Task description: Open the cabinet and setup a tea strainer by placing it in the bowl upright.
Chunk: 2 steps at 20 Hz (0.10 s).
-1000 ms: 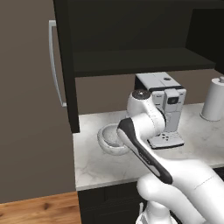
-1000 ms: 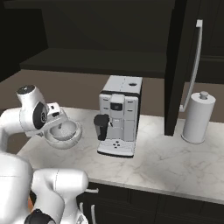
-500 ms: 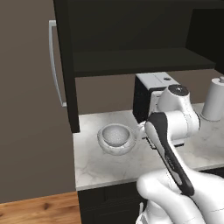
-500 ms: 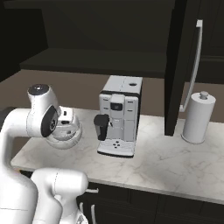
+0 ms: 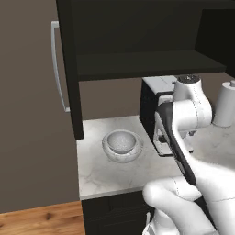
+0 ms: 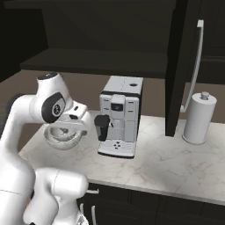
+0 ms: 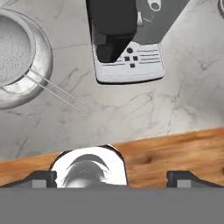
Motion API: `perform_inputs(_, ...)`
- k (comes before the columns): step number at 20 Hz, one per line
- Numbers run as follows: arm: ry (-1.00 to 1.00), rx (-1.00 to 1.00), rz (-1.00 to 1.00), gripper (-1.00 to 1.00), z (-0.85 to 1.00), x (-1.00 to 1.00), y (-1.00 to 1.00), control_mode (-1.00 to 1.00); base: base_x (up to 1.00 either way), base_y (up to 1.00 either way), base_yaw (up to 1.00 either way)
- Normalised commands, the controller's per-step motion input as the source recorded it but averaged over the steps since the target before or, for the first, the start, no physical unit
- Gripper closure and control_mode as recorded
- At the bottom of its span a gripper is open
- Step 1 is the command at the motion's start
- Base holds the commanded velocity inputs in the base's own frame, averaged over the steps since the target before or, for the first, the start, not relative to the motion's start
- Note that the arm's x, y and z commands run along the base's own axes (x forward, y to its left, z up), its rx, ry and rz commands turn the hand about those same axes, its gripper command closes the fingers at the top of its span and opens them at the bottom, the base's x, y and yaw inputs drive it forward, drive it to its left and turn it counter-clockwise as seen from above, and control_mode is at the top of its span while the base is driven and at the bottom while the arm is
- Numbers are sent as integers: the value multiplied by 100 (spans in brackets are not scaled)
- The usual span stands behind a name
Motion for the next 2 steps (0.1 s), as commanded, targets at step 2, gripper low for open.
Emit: perform_inputs(2, 25, 3, -3, -100, 59, -37, -14, -100, 0, 0, 0)
